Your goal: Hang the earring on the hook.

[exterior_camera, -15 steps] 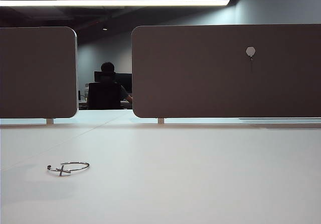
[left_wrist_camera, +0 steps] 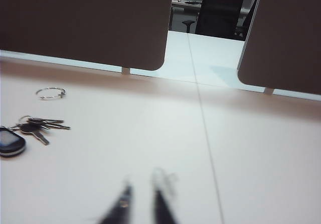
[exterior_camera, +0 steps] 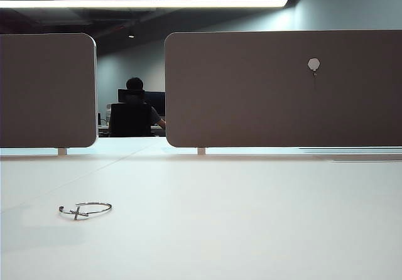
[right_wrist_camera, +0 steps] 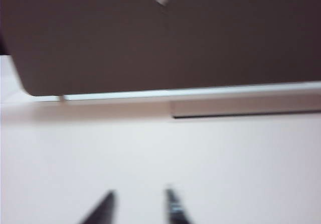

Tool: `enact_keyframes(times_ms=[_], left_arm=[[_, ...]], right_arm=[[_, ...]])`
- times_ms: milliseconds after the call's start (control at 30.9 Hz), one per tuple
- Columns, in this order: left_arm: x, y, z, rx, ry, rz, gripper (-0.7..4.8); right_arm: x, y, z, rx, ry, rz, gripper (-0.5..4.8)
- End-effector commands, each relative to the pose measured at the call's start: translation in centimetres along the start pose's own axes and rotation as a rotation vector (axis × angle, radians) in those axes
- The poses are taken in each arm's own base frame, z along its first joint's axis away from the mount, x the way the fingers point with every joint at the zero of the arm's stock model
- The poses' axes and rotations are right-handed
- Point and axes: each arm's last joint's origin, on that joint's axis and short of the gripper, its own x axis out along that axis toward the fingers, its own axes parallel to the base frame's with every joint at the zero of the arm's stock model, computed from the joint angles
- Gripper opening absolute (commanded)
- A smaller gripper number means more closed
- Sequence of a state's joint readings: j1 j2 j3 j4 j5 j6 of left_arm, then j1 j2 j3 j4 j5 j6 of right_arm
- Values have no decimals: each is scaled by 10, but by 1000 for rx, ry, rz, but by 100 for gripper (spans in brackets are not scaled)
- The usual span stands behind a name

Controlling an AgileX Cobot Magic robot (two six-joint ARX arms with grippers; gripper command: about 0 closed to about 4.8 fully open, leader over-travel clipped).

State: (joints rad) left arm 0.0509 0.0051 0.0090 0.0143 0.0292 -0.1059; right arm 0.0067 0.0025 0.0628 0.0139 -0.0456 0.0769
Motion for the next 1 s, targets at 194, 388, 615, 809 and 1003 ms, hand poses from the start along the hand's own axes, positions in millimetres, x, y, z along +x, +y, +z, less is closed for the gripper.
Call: enact_keyframes(times_ms=[194, 388, 615, 809, 1003], left_arm=[[-7, -8, 35, -170, -95, -176, 479], [-13, -16, 65, -162, -98, -311, 479], [1, -32, 82, -67, 41, -490, 479], [13, -50, 83, 39, 168, -575, 479], [9, -56, 85, 221, 371, -513, 479]], right_arm=[[-8, 12, 65, -70, -110, 233, 479], [18, 19, 99, -134, -22, 411, 479], [63, 41, 113, -274, 62, 645, 479], [93, 99, 96, -375, 171, 825, 479], [106, 169, 64, -597, 265, 992, 479]])
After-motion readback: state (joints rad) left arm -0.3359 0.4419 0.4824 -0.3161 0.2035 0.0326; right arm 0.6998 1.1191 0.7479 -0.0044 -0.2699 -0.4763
